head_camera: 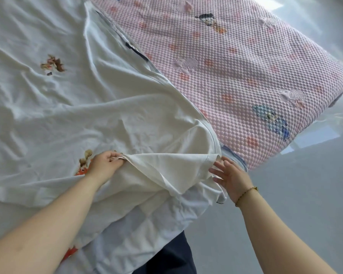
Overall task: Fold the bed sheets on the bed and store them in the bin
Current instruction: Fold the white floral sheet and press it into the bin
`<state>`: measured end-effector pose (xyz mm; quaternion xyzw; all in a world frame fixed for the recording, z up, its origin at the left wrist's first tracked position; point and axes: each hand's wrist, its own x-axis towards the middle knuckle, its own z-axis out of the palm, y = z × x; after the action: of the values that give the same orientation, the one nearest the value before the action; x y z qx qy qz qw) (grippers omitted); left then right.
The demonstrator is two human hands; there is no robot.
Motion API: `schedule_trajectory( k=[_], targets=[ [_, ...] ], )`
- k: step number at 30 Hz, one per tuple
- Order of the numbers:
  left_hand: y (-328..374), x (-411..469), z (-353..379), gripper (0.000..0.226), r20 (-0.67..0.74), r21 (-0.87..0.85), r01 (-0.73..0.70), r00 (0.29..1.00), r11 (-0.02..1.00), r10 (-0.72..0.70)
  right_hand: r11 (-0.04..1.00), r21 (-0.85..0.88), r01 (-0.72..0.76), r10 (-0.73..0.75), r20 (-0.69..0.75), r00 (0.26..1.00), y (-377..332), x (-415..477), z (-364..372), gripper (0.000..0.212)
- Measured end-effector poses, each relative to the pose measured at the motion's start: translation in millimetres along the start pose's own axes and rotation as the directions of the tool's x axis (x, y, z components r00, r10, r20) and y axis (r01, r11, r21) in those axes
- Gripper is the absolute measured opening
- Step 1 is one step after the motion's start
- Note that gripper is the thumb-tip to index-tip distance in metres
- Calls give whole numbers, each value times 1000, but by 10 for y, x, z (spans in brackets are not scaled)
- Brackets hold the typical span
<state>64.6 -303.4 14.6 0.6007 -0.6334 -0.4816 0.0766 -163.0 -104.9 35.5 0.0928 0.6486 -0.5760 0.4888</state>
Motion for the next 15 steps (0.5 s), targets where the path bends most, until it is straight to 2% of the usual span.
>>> schedule_trajectory(
  k=[3, 6, 8, 10, 11, 13, 15],
  targets=[
    [-109, 46, -99, 28, 73, 92, 21, 997, 996, -28, 946, -310, 91, -98, -5, 995, 132, -8, 110, 42],
    [-173, 0, -135, 47, 207, 123, 26, 977, 992, -51, 831, -549, 94, -52, 91, 995, 257, -51, 237, 23],
    [-141, -83, -118, 84, 260, 259, -65, 966, 964, -4, 792, -608, 55, -14, 72, 997, 288, -39, 305, 12],
    [-60, -175, -88, 113, 273, 480, -247, 954, 842, 124, 852, -524, -17, 35, 23, 999, 249, -17, 414, 7],
    [-30, -213, -50, 116, 290, 544, -342, 934, 766, 210, 908, -417, -50, 62, 14, 998, 212, 1, 462, 10],
    [60, -310, 41, 114, 382, 543, -491, 867, 681, 321, 976, -196, -95, 101, 22, 995, 107, 10, 577, 20],
    [118, -418, 166, 110, 450, 483, -632, 773, 606, 448, 991, -79, -112, 117, 53, 992, -21, -25, 699, 23]
  ],
)
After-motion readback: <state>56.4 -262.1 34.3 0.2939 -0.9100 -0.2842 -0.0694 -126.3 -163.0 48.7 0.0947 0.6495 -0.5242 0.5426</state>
